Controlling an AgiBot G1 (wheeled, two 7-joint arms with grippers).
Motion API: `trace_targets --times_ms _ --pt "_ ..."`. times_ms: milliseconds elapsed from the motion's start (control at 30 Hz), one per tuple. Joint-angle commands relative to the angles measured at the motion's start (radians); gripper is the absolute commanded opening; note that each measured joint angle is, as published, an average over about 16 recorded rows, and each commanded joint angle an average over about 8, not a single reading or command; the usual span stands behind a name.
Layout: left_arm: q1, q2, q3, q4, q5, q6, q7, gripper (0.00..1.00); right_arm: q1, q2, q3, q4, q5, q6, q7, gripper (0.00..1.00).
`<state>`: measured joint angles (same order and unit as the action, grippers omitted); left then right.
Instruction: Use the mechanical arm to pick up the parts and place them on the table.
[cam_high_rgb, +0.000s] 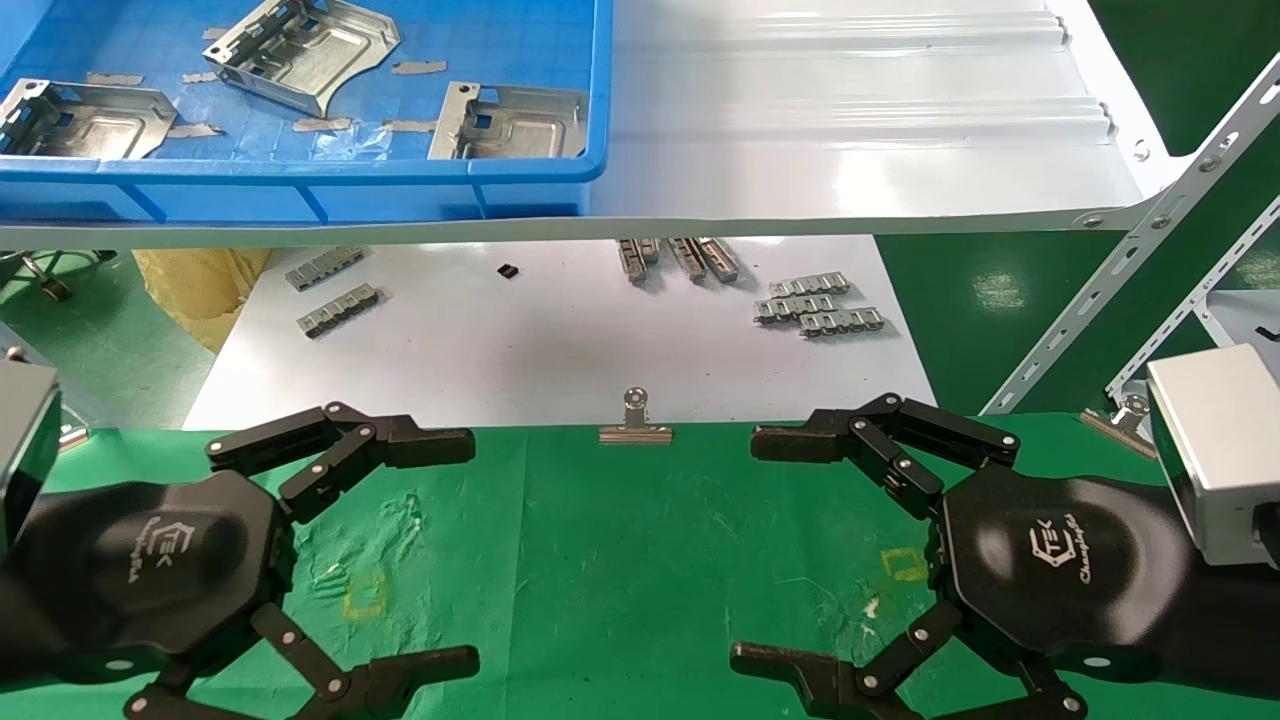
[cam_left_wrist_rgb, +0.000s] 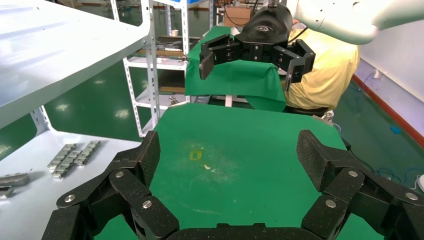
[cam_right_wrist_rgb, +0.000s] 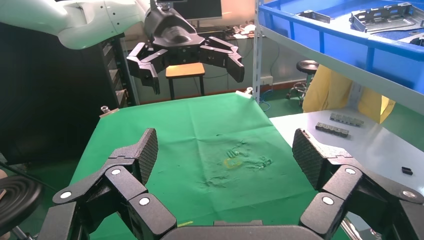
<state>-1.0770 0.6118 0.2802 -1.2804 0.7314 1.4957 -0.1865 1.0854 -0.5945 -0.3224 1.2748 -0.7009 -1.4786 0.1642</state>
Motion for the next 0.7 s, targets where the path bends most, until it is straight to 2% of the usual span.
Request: trace_targets --times_ms 33,700 --pt "0.0 0.0 0.0 0.0 0.0 0.0 0.0 1.0 0.0 0.0 0.0 0.0 0.0 0.0 0.0 1.0" --pt "0.0 0.0 0.0 0.0 0.0 0.0 0.0 1.0 0.0 0.0 0.0 0.0 0.0 0.0 0.0 1.0"
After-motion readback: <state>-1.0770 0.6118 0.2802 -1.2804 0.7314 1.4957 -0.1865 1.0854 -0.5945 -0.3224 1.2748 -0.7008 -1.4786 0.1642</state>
